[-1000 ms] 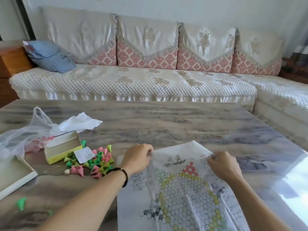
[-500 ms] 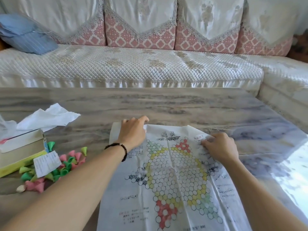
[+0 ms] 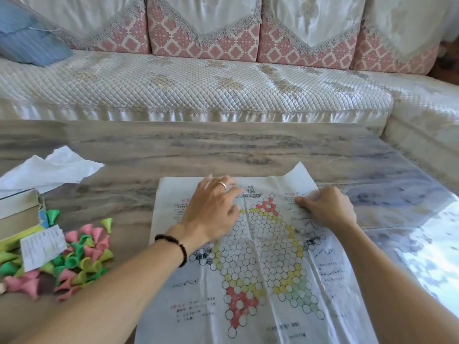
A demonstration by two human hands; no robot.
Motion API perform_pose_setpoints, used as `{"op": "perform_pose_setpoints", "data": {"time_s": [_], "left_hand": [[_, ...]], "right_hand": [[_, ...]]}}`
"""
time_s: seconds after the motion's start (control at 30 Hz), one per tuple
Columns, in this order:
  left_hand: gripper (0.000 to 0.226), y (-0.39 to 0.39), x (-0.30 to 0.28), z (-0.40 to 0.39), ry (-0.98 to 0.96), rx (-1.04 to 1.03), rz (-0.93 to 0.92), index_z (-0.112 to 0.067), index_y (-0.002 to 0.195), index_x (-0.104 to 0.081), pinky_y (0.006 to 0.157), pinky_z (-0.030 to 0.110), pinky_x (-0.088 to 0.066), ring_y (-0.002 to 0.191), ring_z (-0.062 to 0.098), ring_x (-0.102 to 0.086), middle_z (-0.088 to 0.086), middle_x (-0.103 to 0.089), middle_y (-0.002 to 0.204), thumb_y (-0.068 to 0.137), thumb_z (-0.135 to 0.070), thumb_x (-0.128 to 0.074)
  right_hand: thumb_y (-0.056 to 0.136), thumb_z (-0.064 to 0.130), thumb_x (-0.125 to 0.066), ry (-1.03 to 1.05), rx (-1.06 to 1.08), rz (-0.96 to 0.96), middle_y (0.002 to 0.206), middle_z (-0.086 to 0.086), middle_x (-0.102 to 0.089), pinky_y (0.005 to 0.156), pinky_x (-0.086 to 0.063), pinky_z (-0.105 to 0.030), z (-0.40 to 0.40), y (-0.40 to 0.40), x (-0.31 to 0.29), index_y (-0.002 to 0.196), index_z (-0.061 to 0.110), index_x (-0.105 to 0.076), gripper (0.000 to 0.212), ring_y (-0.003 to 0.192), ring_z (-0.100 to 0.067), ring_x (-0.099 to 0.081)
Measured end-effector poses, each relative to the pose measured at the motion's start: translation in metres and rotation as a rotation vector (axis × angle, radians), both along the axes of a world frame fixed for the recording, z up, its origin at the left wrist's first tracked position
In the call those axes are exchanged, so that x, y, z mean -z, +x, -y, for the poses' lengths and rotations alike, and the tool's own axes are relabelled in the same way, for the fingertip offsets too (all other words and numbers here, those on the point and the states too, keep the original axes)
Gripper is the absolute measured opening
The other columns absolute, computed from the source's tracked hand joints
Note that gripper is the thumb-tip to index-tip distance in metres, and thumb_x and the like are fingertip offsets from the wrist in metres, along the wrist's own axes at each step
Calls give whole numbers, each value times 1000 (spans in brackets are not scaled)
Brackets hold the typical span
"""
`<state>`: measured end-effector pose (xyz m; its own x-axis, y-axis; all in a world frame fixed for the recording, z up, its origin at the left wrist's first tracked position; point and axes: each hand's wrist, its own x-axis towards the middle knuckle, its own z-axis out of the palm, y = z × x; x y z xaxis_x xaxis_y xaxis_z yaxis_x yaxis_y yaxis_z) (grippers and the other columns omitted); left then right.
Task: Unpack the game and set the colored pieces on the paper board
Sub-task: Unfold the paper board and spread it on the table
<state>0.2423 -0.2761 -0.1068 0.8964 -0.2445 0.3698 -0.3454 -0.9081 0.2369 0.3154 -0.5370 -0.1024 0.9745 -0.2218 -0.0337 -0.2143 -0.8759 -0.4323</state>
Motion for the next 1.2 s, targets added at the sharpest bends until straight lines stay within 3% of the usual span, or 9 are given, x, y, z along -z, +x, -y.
{"op": "perform_pose_setpoints", "data": {"time_s": [0.07, 0.17, 0.27, 0.33, 0.47, 0.6, 0.9, 1.07, 1.2], "left_hand": [[42, -11, 4, 7, 40, 10, -186, -23, 136, -48, 117, 45, -14, 136, 18, -35, 0, -42, 147, 97, -38, -41], [57, -15, 10, 6, 122, -39, -287, -24, 148, -25, 119, 48, -6, 146, 20, -11, 0, -19, 158, 98, -50, -24], [67, -16, 13, 6, 155, -92, -314, -17, 151, -14, 120, 49, -3, 148, 22, -1, 3, -9, 161, 97, -55, -21], [71, -16, 12, 7, 158, -110, -326, -15, 152, -10, 120, 47, -1, 148, 21, 2, 4, -4, 161, 97, -58, -19], [79, -24, 12, -13, 187, -148, -402, -18, 153, -1, 119, 49, 4, 147, 18, 11, 1, 7, 161, 92, -67, -12], [95, -35, 10, -47, 250, -239, -478, -20, 153, 6, 117, 51, 9, 146, 24, 17, 5, 15, 159, 80, -80, -2], [91, 2, -1, -65, 193, -568, -515, -9, 152, -11, 115, 57, 8, 147, 32, 4, 16, -3, 160, 88, -73, -14], [57, -33, -3, 18, 96, -152, -276, -17, 151, -19, 118, 53, -1, 148, 23, -3, 4, -9, 161, 101, -44, -22], [62, -72, 10, 33, 107, -46, -332, -23, 152, -4, 119, 51, 1, 147, 16, 9, -4, 4, 160, 99, -53, -14]], "right_hand": [[71, 60, -73, -13, 33, 15, 72, -7, -62, 57, -47, -31, -4, -3, -5, 66, 14, -51, 52, 67, -27, -58], [73, 52, -75, -306, 47, 250, 114, -14, -56, 85, -44, -43, -17, -16, -16, 113, 11, -49, 63, 107, -33, -50], [88, 40, -61, -333, -194, 453, 127, -11, -50, 96, -37, -41, -58, -37, -18, 129, 13, -43, 53, 116, -28, -43], [97, 32, -45, -152, -394, 343, 133, -5, -49, 102, -34, -37, -88, -56, -7, 132, 15, -46, 39, 122, -22, -43], [99, 50, -22, -233, -596, 151, 158, 4, -20, 120, -13, -39, -88, -68, 14, 149, 24, -25, 56, 146, -15, -14], [93, 64, -10, -316, -539, 16, 161, 6, 3, 120, -1, -44, -61, -58, 16, 153, 30, -4, 69, 148, -13, 7], [93, 65, -10, -340, -527, 15, 161, 6, 5, 120, 1, -45, -62, -58, 17, 153, 32, -1, 69, 148, -13, 8], [93, 63, -11, -346, -524, 16, 161, 6, 4, 120, -1, -46, -63, -59, 16, 153, 31, -2, 68, 148, -13, 7], [94, 61, -13, -340, -531, 24, 161, 6, 2, 120, -2, -45, -61, -60, 14, 153, 31, -4, 67, 148, -12, 5]]}}
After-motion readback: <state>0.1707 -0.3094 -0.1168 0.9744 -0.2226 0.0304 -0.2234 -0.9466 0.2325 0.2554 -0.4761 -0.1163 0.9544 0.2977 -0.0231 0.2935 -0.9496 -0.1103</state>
